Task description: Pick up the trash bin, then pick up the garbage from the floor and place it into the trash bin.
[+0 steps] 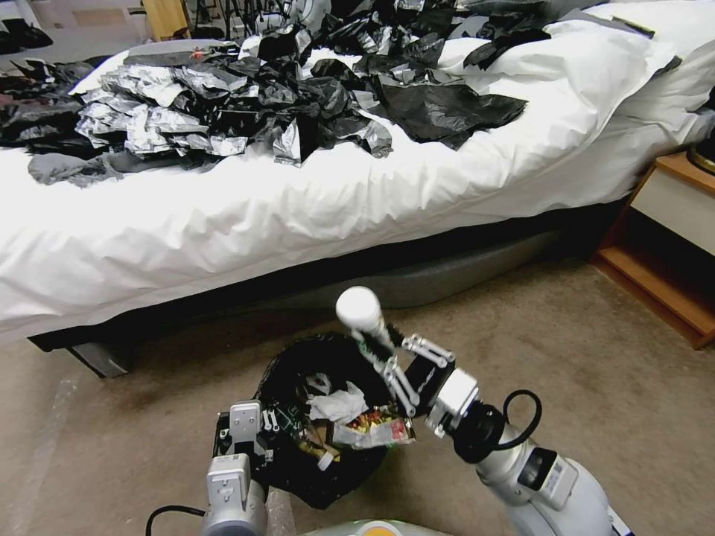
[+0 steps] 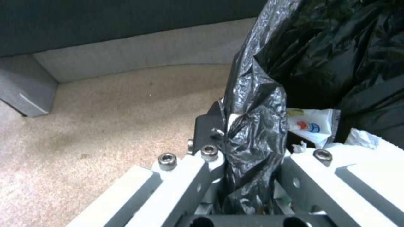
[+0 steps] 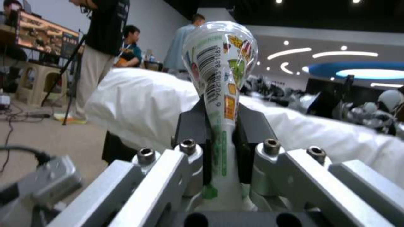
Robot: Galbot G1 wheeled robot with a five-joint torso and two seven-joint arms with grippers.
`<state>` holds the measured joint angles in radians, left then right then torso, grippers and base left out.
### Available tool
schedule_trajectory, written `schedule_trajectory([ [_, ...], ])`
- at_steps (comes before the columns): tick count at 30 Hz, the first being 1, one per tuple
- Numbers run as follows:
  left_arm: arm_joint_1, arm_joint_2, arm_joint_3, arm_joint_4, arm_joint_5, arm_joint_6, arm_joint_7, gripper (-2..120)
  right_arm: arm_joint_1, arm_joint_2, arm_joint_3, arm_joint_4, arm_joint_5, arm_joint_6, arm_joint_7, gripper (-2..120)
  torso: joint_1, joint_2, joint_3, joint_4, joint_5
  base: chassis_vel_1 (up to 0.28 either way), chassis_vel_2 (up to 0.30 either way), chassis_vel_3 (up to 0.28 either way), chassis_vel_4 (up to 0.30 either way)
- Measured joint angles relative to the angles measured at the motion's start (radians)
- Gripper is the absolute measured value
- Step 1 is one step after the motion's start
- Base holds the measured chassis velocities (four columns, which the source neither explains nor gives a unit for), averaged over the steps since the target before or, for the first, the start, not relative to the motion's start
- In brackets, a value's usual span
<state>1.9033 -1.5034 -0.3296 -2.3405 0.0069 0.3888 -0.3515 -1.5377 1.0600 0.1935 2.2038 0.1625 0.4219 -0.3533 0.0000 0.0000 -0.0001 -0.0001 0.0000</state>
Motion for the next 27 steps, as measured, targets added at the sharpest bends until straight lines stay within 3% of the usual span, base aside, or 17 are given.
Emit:
schedule_trajectory([
  [15,0.011,0.001,0.013,-0.018,-0.005,0.008,-0.001,3,0.092,0.055,-0.079,-0.205,-0.017,-0.039,0.057,12,0.0,0.0,0.0,0.0001,0.0,0.0,0.0,0.0,0.0],
  [27,0.02,-0.003,0.045,-0.025,-0.006,0.011,-0.002,3,0.115,0.065,-0.115,-0.226,-0.029,-0.068,0.068,58,0.0,0.0,0.0,0.0001,-0.0001,0.0,0.0,0.0,0.0],
])
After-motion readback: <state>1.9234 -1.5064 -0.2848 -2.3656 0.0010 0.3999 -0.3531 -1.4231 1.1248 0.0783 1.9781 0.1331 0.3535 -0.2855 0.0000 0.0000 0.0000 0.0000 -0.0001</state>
